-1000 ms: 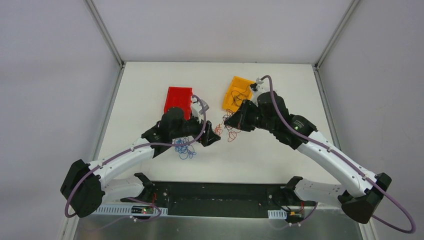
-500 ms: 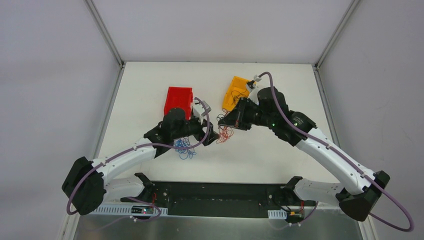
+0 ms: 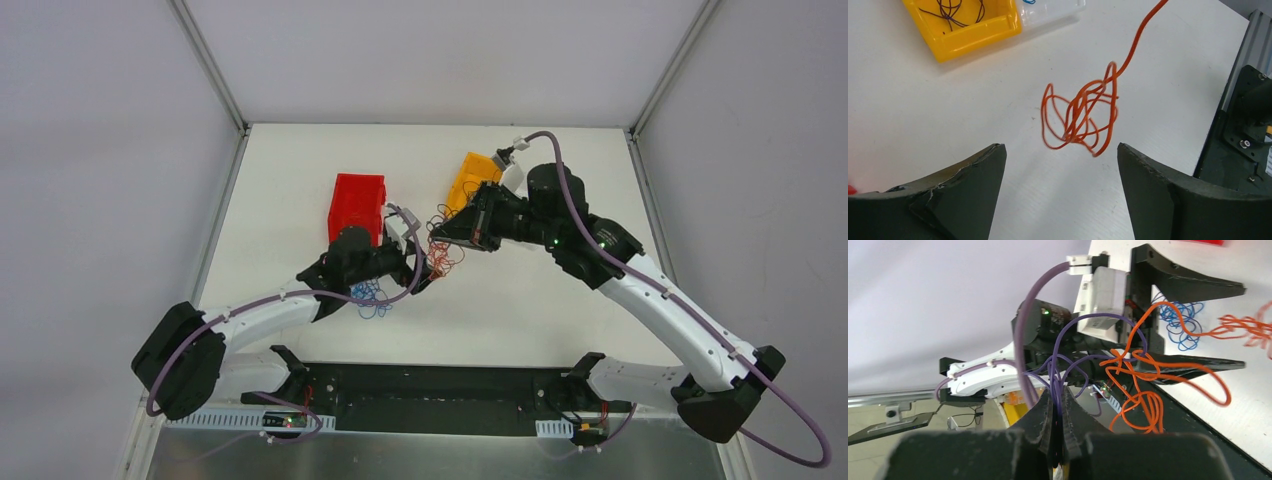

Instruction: Untangle the cables

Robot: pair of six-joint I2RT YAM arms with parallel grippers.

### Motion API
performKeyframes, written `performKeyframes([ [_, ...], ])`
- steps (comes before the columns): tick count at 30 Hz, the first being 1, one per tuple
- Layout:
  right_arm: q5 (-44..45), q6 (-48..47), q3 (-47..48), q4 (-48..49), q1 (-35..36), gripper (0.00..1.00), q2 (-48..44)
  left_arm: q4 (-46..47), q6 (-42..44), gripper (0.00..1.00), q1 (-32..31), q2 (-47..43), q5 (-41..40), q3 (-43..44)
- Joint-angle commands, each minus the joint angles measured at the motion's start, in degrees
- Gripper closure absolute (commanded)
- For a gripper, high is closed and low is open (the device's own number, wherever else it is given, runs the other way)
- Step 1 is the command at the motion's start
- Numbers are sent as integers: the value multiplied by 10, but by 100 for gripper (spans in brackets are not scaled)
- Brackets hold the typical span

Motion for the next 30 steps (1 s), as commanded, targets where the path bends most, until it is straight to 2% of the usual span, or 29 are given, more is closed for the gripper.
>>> performKeyframes([
  [1,-39,35,30,48,-4,100,-12,82,-12,17,-1,34,-7,21],
  [8,-43,50,25,54,-9,100,-22,161,-45,17,-1,77,36,34],
  [12,-43,52,17,54,-15,100,-29,177,-60,22,-1,90,50,39],
  [14,-44,53,12,54,-19,100,-34,173,-64,36,-1,85,50,38],
  [16,-43,53,5,53,-23,100,-40,149,-64,68,-1,74,40,38],
  [17,-41,51,1,51,-25,100,-44,127,-63,91,0,65,24,38],
  [18,-38,46,-3,46,-28,100,-50,101,-61,100,-1,54,2,37],
  [22,-2,14,-19,-10,-44,100,-82,-26,-71,100,0,-17,-113,17],
  [25,49,-22,-34,-70,-58,100,-115,-179,-131,100,10,-77,-276,24],
  [28,132,-57,-46,-155,-67,100,-149,-305,-206,100,57,-116,-318,25],
  [30,199,-71,-51,-203,-71,100,-168,-346,-246,100,97,-143,-317,10],
])
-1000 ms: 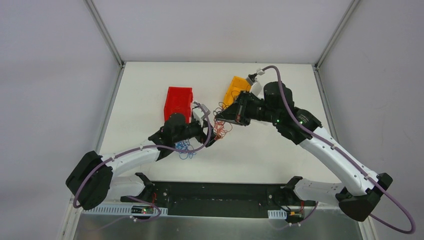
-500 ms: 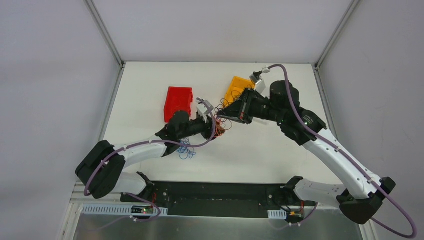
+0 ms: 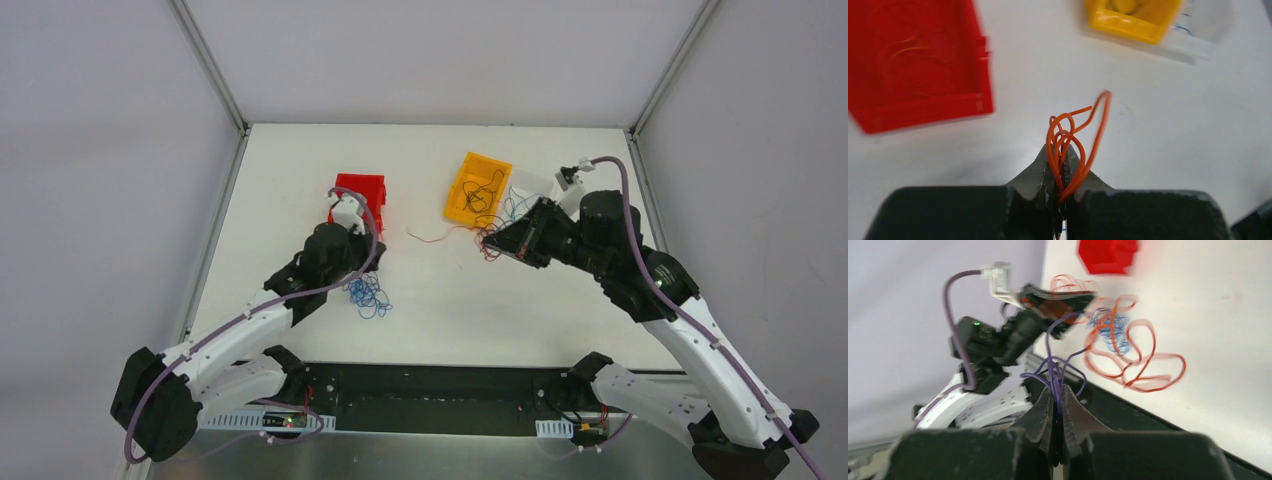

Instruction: Untangle the cables

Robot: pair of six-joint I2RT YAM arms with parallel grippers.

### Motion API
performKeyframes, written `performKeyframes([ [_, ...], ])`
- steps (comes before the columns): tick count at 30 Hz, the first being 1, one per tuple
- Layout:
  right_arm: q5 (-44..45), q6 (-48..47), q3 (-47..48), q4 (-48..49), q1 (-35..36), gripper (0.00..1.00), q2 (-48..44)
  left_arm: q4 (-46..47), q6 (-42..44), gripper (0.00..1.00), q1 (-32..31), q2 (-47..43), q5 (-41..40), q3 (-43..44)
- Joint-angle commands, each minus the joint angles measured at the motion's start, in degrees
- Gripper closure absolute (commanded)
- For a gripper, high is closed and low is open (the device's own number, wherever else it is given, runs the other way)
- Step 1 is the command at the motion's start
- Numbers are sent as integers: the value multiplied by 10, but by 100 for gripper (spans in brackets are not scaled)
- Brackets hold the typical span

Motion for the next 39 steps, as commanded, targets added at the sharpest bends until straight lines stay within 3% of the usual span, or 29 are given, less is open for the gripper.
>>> performKeyframes([
  [1,166,-56,-8,-132,-10,100,-48,-182,-117,100,74,-54,-103,-16],
  [7,209,-68,-42,-164,-12,100,-74,-237,-156,100,105,-93,-146,-4],
  [13,147,-60,-98,-110,-12,100,-68,-297,-127,100,120,-49,-174,86],
  [17,92,-51,-138,-60,-12,100,-58,-303,-138,100,155,-14,-125,125],
  [25,45,-55,-165,-10,-12,100,-32,-307,-133,100,223,116,-88,205],
  [34,37,-58,-169,-3,-11,100,-32,-282,-95,100,225,315,5,340],
  [39,36,-51,-181,1,-11,100,-40,-287,-66,99,225,378,39,391],
])
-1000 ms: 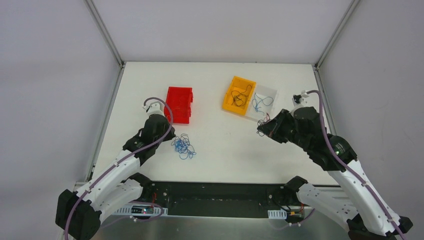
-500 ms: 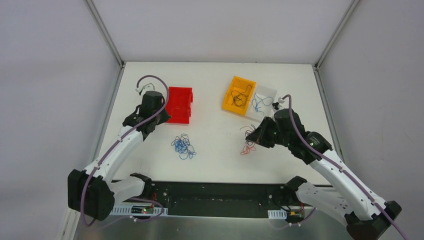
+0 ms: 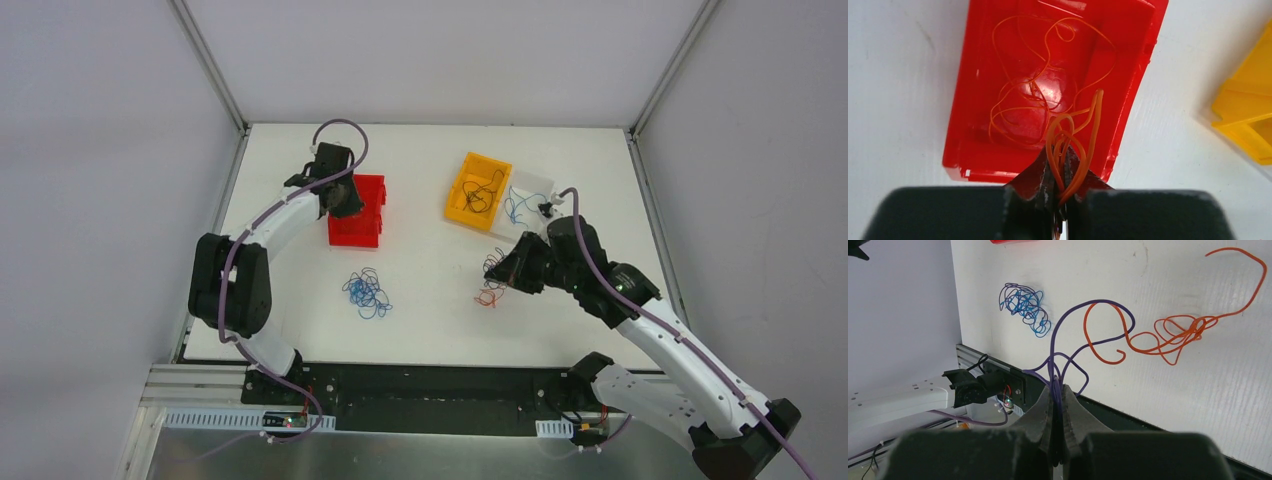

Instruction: Untangle the cables

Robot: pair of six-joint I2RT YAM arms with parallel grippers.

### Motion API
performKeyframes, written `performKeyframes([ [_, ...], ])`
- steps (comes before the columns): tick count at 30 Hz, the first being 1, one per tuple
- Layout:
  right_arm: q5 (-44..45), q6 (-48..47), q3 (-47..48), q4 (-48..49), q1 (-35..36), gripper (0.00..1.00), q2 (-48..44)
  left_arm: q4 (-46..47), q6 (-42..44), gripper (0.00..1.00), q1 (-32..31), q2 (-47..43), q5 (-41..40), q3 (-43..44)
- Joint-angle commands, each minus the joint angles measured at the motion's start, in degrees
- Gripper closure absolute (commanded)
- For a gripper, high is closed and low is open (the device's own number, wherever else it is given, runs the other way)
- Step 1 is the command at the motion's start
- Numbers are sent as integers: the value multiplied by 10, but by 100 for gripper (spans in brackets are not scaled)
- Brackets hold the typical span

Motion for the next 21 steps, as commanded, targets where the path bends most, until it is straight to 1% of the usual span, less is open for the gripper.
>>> performKeyframes([
  [1,-11,6,-9,22,-1,100,-12,-6,37,89,0,25,40,48],
  [5,-17,6,-11,25,-1,100,-7,-9,41,54,0,13,42,45],
  [9,-23,3,-6,31,-1,100,6,-12,48,36,0,-19,48,34],
  [12,-36,2,1,37,-1,100,20,-17,52,27,0,-61,71,20],
  [13,-44,1,3,40,0,100,25,-19,54,19,-2,-85,95,17],
  [14,-51,1,6,42,0,100,30,-22,55,5,-3,-105,105,11],
  [15,-59,1,9,46,0,100,36,-22,54,2,-7,-128,114,0],
  [21,-77,4,31,64,18,100,63,-25,48,1,-13,-265,174,-78],
])
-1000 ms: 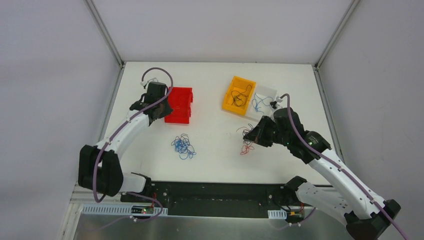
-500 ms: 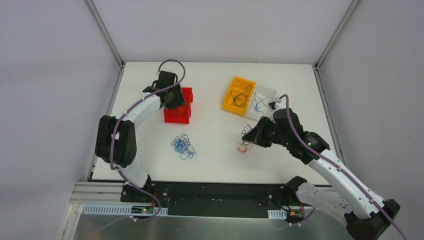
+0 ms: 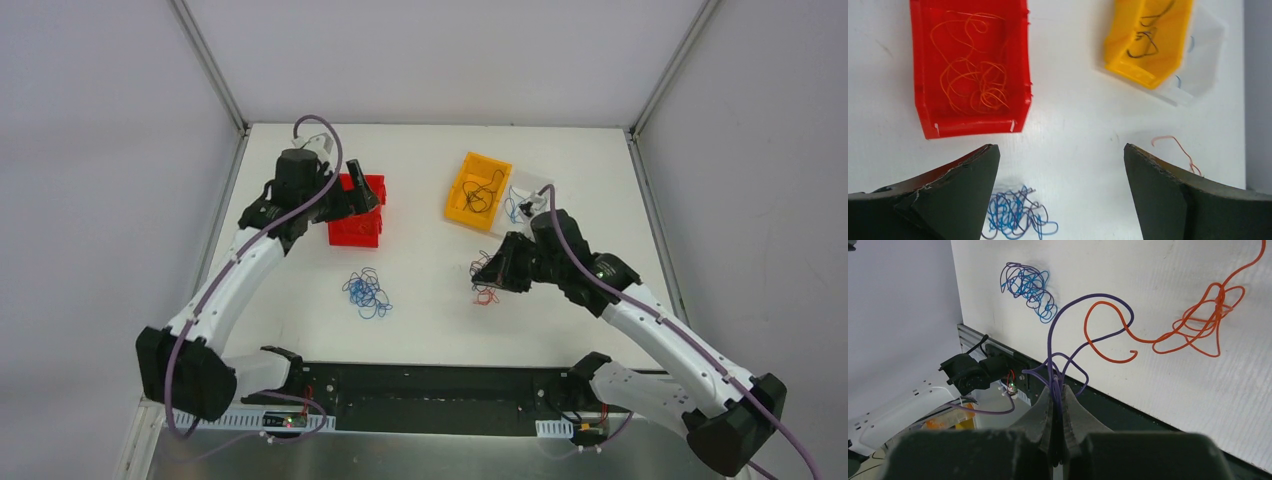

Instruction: Untangle the cables

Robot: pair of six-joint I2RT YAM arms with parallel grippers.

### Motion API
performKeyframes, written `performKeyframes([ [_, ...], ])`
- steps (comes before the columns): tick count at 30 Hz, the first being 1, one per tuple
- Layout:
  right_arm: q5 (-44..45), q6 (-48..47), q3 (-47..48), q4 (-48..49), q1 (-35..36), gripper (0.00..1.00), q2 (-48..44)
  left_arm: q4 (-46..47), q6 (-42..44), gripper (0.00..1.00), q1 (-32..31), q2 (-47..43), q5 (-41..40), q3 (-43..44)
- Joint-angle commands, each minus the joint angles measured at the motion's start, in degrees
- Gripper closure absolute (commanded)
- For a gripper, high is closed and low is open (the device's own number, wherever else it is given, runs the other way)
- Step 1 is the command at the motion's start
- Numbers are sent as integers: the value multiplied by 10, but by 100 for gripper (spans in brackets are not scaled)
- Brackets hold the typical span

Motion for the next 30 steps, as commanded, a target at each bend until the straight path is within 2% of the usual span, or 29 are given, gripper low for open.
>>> performKeyframes([
  [1,-24,3,47,34,16,100,16,-9,0,1,-7,-99,72,-63],
  [4,-29,9,66,47,19,100,32,16,-2,1,-21,-165,98,-115],
  [9,-45,47,93,91,21,100,62,154,-18,2,-58,-289,124,-250],
  [12,-55,74,104,121,21,100,74,193,-28,2,-77,-331,130,-293],
  [20,-70,122,119,169,21,100,96,314,-32,1,-153,-354,152,-355],
  [27,-71,133,117,172,24,100,96,342,-22,1,-168,-347,165,-364],
  [30,-74,140,118,176,24,100,99,393,-17,1,-172,-334,180,-382],
])
